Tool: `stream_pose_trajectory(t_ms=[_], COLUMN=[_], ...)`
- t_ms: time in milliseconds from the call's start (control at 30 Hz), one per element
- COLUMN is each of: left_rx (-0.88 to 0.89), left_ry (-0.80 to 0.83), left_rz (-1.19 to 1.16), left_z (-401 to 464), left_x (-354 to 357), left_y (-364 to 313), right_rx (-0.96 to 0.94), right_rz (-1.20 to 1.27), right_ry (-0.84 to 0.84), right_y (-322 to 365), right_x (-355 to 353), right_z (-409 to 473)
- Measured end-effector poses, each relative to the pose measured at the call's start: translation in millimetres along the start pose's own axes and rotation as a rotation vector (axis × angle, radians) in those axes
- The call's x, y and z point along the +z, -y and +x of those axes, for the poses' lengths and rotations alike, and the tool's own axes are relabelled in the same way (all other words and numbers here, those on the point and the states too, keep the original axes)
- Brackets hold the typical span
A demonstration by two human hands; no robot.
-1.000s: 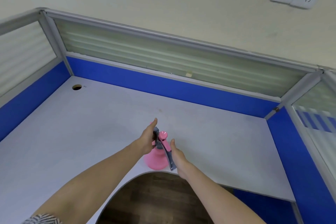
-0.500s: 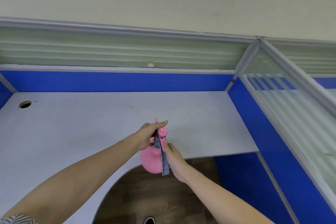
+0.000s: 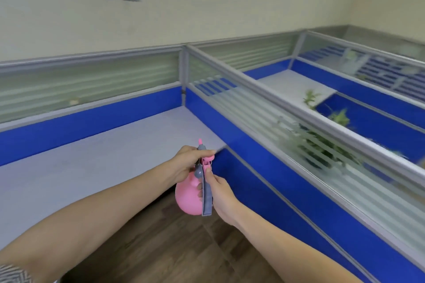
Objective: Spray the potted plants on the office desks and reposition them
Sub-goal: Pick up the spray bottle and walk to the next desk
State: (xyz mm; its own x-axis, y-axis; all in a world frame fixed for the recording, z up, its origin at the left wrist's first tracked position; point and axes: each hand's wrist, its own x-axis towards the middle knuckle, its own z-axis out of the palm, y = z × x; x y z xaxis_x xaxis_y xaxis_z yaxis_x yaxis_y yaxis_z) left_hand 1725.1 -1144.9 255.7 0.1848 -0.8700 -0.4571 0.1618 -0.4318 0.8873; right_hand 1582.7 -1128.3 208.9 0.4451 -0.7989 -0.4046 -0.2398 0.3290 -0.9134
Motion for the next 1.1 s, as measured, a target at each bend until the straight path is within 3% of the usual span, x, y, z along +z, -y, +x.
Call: stream_pose_trajectory(t_ms=[300, 567, 700, 1100], left_rx=[-0.051, -0.062, -0.090, -0.267], left_ry=[0.347, 0.708, 0.942, 1.299], left_rz=[0.147, 0.352, 0.422, 0.479], left_z=[-82.9, -157.9, -217.1, -307.4], left_x=[259.7, 472.7, 591.6, 879.8], left_y=[40.4, 98.6, 139.0, 232.1], right_rx=[-0.023, -0.002, -0.024, 0.100], right_rz=[0.216, 0.397, 0.550, 0.573], right_ry=[-0.402, -0.864, -1.199, -1.577], right_y=[-79.9, -153.0, -193.2, -286.3], right_x=[-173.0, -294.4, -357.4, -555.9], right_z=[-174.0, -316.4, -398.3, -563.4])
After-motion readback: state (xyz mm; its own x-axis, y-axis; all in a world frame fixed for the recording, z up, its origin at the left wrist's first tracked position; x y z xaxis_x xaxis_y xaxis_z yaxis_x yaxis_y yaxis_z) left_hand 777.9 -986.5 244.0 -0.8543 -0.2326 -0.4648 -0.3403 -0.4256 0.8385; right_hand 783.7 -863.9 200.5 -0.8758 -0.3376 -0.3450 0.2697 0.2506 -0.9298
